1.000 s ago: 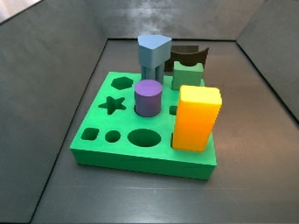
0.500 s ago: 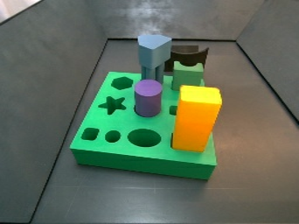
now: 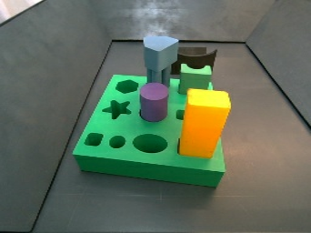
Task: Pick up the square-circle object. Move up. Place the square-circle object on the fixture. Regrasp the square-circle object. Move to above the board. Insert the square-circle object.
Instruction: Move to above the board, then insert the square-circle object.
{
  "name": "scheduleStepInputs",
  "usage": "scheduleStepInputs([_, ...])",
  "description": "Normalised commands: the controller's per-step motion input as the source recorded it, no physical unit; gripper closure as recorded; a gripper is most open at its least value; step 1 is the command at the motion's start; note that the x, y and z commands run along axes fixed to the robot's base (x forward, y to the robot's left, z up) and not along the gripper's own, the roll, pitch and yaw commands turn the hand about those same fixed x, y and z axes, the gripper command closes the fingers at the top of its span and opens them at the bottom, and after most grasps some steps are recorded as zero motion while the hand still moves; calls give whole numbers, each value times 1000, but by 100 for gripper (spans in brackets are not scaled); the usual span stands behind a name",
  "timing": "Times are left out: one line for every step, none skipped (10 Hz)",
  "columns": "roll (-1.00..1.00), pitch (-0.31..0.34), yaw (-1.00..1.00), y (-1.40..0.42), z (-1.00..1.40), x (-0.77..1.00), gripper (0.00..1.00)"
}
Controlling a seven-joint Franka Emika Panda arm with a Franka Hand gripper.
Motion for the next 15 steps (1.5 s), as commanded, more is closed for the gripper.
scheduleStepInputs([-1000, -81, -77, -181, -20, -273, 100])
scheduleStepInputs([-1000, -66, -83, -88, -16, -158, 100])
scheduleStepInputs([-761, -50, -56, -40, -7, -103, 100])
scheduleStepInputs([-613, -51, -48, -27, -6, -84, 100])
scheduleStepInputs([-311, -37, -15, 1, -4, -56, 100])
scheduleStepInputs([-228, -36, -12, 8, -2, -42, 100])
scheduleStepInputs([-1, 0, 0, 0, -26, 0, 100])
scheduleStepInputs([0, -193, 140, -457, -794, -611, 100])
scheduleStepInputs([133, 0, 246, -886, -746, -257, 100])
scheduleStepInputs([139, 37, 337, -880, -754, -106, 100])
scheduleStepInputs([131, 46, 366, -840, -757, -97, 100])
scheduleStepInputs([57, 0, 411, -729, -797, 0, 100])
scheduleStepInputs([39, -99, 323, -611, -997, -26, 100])
scheduleStepInputs([89, -121, 277, -540, -911, 0, 100])
scheduleStepInputs([94, -174, 277, -397, -809, 0, 100])
